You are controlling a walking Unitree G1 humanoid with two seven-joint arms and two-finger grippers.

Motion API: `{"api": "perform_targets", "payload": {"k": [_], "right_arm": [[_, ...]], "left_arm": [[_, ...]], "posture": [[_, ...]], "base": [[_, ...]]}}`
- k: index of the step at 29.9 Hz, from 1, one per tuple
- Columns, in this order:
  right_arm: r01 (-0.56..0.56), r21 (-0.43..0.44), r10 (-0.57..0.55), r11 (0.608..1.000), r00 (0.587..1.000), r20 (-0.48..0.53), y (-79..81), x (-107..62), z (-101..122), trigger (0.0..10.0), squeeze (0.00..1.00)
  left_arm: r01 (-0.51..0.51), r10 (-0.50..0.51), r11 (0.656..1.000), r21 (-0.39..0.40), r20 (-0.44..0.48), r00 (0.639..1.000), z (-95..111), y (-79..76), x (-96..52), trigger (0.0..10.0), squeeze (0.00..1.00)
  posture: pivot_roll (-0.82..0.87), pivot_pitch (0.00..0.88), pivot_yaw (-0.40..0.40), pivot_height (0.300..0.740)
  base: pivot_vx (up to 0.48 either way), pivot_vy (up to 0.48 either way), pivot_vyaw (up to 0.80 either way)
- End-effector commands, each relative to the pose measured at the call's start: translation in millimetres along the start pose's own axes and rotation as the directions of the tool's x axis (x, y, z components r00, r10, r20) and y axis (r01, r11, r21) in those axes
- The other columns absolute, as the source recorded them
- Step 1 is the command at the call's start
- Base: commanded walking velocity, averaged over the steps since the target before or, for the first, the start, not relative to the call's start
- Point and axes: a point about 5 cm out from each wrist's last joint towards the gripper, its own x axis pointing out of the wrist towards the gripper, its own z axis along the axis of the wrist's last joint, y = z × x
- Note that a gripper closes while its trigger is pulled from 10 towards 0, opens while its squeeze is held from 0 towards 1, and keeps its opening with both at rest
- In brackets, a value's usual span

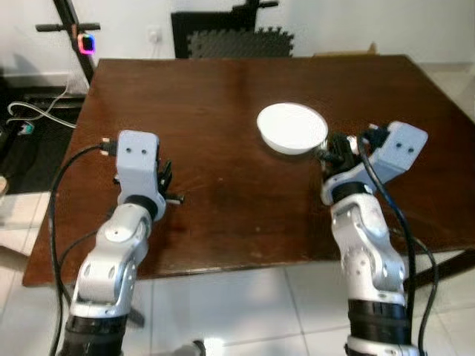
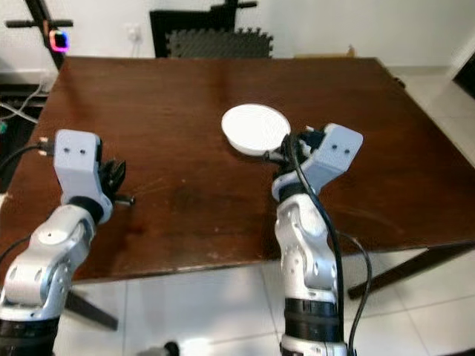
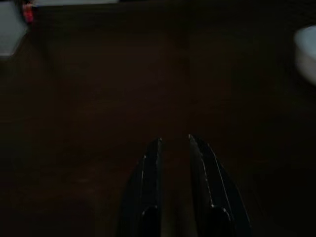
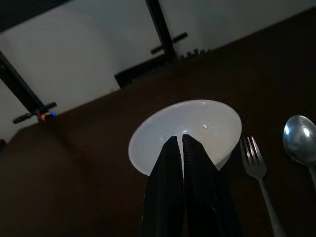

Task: Setting the table

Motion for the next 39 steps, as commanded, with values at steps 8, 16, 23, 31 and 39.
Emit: {"api": "perform_targets", "payload": {"k": [8,16,23,31,39], "right_arm": [[0.028,-0.092,-0.036,0.995,0.996,-0.080,-12.1,0.9,-9.5,10.0,0.00],[-0.044,-0.135,0.011,0.990,0.972,-0.234,-11.2,21.5,-19.5,10.0,0.00],[-0.101,-0.117,0.061,0.988,0.951,-0.302,0.6,48.8,-24.5,10.0,0.00],[-0.136,-0.155,0.070,0.978,0.925,-0.373,3.0,69.6,-30.5,10.0,0.00],[-0.065,-0.189,-0.001,0.980,0.943,-0.331,-13.5,87.5,-19.2,10.0,0.00]], "left_arm": [[0.022,-0.022,1.000,0.002,-0.044,0.999,-6.8,-2.1,-2.3,10.0,0.00],[0.052,-0.045,0.996,0.076,-0.083,0.995,-2.2,19.8,-0.5,10.0,0.00],[0.050,-0.043,0.996,0.080,-0.091,0.995,-1.9,21.6,-2.5,10.0,0.00],[0.052,-0.041,0.995,0.082,-0.120,0.992,-6.1,22.7,-12.9,10.0,0.00],[0.042,-0.025,0.993,0.107,-0.153,0.988,-7.8,30.8,-23.8,10.0,0.00]], "posture": [[0.09,0.131,0.053,0.740],[0.09,0.164,0.063,0.740],[0.10,0.206,0.062,0.740],[0.12,0.235,0.046,0.740],[0.17,0.273,0.060,0.740]], "base": [[0.000,0.000,0.00],[0.000,0.000,0.00],[0.000,0.000,0.00],[0.000,0.000,0.00],[0.000,0.000,0.00]]}}
